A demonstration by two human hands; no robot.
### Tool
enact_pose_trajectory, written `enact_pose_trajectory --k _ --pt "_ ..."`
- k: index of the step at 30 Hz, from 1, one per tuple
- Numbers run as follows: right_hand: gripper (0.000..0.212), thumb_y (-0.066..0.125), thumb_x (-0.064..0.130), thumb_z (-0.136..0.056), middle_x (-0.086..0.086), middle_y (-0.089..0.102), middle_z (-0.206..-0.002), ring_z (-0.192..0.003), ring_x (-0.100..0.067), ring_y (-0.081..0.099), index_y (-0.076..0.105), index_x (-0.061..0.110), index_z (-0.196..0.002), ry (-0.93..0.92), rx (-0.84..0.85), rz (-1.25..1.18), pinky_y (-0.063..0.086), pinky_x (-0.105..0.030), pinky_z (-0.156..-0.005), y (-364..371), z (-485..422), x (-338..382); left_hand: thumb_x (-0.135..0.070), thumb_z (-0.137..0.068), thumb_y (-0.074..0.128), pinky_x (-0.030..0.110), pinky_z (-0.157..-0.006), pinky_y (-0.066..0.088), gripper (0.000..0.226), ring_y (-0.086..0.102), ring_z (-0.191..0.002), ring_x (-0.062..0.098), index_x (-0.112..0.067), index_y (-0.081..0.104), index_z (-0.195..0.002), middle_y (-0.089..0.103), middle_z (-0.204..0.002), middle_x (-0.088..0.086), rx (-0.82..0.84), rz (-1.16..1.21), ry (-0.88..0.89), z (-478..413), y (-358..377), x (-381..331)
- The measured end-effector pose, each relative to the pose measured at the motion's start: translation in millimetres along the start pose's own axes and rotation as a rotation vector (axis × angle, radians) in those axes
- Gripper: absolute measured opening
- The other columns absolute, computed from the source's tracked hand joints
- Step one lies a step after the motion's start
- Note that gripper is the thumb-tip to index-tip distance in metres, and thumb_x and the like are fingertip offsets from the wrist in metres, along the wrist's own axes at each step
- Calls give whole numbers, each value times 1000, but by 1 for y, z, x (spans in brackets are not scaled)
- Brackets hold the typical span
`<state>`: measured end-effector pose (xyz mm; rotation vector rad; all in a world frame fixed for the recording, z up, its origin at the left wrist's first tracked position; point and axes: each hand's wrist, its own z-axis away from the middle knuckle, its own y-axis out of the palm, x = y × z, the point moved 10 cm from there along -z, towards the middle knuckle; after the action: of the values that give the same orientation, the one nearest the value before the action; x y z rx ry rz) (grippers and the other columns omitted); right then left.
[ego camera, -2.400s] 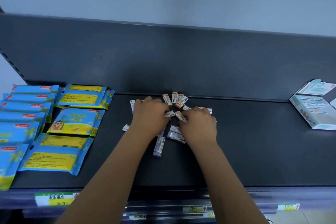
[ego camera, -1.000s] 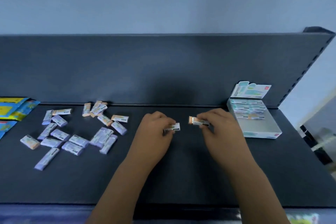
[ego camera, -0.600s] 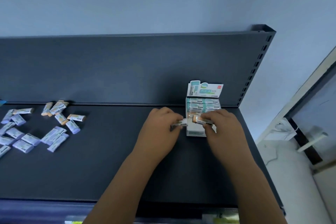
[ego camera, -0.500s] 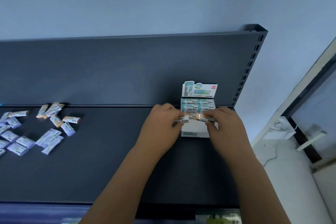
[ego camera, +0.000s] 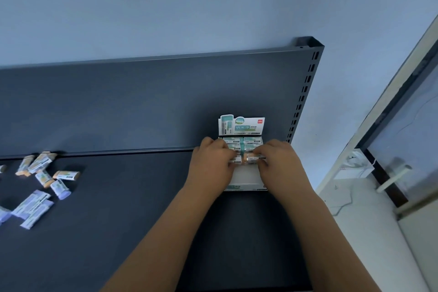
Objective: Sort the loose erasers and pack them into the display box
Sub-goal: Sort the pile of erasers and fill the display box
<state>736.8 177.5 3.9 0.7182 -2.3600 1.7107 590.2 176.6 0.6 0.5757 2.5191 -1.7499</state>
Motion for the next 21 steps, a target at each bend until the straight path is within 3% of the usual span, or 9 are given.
enact_pose_trajectory --k 5,12,21 --pt "27 64 0 -78 -5 67 -96 -88 -30 56 76 14 -98 -13 4 15 52 -40 -77 3 -7 3 -24 -77 69 30 -62 38 12 48 -86 23 -25 75 -87 66 -87 -7 -27 -25 -14 -3 3 4" --pt "29 67 0 -77 -4 66 -99 -92 -29 55 77 14 -99 0 -2 6 52 -39 -77 6 -9 4 -21 -75 69 36 -63 49 12 48 -85 24 -20 76 -84 65 -87 -5 -17 -3 10 -5 10 6" --pt "24 67 1 -78 -5 63 -93 -89 -29 56 78 13 -94 23 -8 30 53 -38 -72 11 -9 -2 -11 -75 69 39 -62 52 10 49 -85 25 -19 72 -81 66 -87 -3 -31 37 7 -6 10 8"
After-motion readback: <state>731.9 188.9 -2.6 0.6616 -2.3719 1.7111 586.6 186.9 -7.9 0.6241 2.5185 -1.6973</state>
